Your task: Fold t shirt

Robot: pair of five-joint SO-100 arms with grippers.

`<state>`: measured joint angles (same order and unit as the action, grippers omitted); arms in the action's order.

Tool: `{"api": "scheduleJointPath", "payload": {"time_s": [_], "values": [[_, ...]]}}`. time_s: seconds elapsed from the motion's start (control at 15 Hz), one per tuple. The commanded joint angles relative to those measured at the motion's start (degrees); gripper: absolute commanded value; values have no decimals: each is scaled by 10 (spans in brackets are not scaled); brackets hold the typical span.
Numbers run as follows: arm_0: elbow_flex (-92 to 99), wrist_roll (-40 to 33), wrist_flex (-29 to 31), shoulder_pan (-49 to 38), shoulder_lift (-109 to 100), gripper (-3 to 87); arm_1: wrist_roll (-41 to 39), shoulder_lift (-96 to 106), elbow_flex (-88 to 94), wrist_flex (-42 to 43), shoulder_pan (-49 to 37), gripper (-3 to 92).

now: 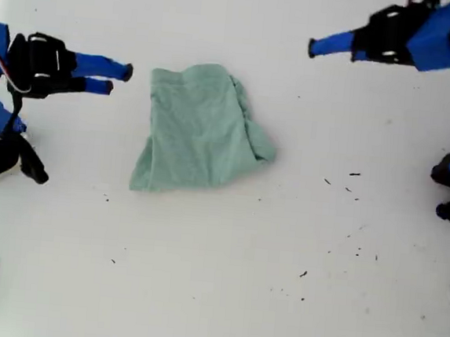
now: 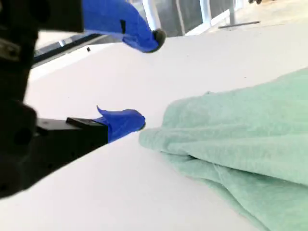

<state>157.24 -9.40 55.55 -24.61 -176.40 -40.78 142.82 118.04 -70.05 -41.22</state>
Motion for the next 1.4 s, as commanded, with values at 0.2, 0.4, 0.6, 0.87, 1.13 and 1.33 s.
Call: {"api": "scheduleJointPath", "payload": {"time_s": [0.2, 0.4, 0.6, 0.87, 1.13, 1.33], "values": [[200, 112, 55, 142, -297, 143, 114, 512, 414, -47, 52, 207], [252, 134, 56, 174, -297, 61, 253, 581, 600, -65, 89, 128], [276, 255, 18, 256, -301, 87, 70, 579, 597, -72, 85, 130], [283, 43, 39, 359, -301, 178, -21, 579, 597, -72, 91, 124], [283, 43, 39, 426, -301, 178, -21, 579, 597, -72, 91, 123], [283, 43, 39, 439, -301, 178, -21, 579, 597, -72, 91, 123]]}}
